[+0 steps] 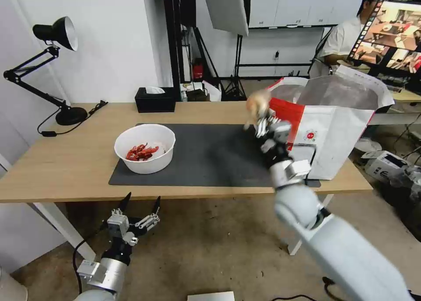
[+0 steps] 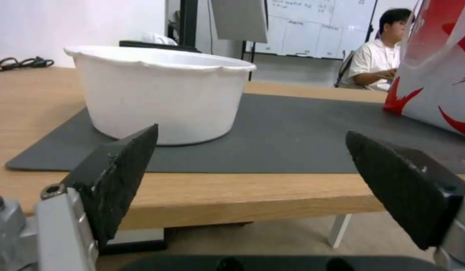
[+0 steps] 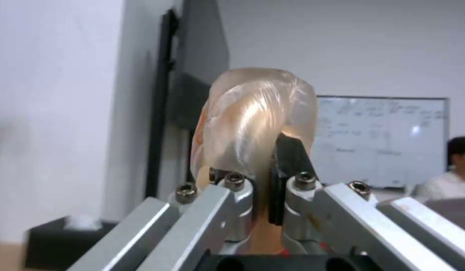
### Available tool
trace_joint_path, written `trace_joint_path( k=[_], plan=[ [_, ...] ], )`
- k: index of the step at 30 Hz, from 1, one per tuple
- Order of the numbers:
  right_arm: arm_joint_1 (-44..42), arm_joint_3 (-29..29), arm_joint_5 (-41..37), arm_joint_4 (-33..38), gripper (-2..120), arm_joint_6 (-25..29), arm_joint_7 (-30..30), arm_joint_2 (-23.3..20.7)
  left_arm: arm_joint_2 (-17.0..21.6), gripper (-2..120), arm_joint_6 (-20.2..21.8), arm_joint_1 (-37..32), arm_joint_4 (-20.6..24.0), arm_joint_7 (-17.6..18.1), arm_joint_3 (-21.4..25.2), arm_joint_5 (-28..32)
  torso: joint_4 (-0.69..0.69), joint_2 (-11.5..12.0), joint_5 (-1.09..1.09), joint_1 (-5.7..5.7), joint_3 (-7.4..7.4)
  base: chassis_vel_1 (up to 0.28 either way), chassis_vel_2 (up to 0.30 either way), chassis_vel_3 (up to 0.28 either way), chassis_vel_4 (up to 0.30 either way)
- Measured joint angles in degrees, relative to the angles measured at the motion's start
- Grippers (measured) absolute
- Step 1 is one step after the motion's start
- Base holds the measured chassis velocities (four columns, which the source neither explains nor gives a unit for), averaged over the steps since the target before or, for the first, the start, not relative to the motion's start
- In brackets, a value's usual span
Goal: Pick up the trash from the table and place it into the takeout bag.
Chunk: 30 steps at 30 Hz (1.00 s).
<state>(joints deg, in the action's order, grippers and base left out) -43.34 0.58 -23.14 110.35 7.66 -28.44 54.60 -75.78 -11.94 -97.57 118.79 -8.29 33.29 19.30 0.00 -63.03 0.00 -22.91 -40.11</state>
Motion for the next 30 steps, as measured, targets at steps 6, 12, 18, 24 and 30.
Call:
trace_joint_path(
  k=[6,12,18,24,30],
  plan=[
    [4.9,3.0,-4.0,-2.6,3,-2.3,-4.7,-2.0,-0.1,100,0.0,0.0,-0.2,0.0,-0.1,0.0,0.0,0.0,0.01,0.0,0.0,0.0,0.0,0.0,0.0],
    [7.1,3.9,-7.9,-3.6,3,-5.5,-7.9,-3.4,-0.1,100,0.0,0.1,-0.3,0.0,-0.2,0.0,-0.01,0.0,0.01,-0.01,0.0,0.0,0.0,0.0,0.0],
    [7.0,3.7,-8.9,-3.5,3,-7.6,-8.9,-3.7,-0.1,100,0.0,0.1,-0.3,-0.1,-0.4,0.0,0.0,0.0,0.01,-0.01,0.0,0.0,0.0,0.0,0.0],
    [6.9,3.6,-9.5,-3.5,3,-9.9,-9.4,-3.4,-0.1,100,-0.1,0.1,-0.3,-0.2,-0.5,0.0,0.0,0.0,0.01,0.0,0.0,0.0,0.0,0.0,0.0],
    [7.1,3.3,-13.0,-3.3,14,-15.4,-10.0,-3.8,-0.1,100,-0.1,0.1,-0.3,-0.2,-0.7,0.1,0.0,0.0,0.01,0.0,0.0,0.0,0.0,0.0,0.0]
  ],
)
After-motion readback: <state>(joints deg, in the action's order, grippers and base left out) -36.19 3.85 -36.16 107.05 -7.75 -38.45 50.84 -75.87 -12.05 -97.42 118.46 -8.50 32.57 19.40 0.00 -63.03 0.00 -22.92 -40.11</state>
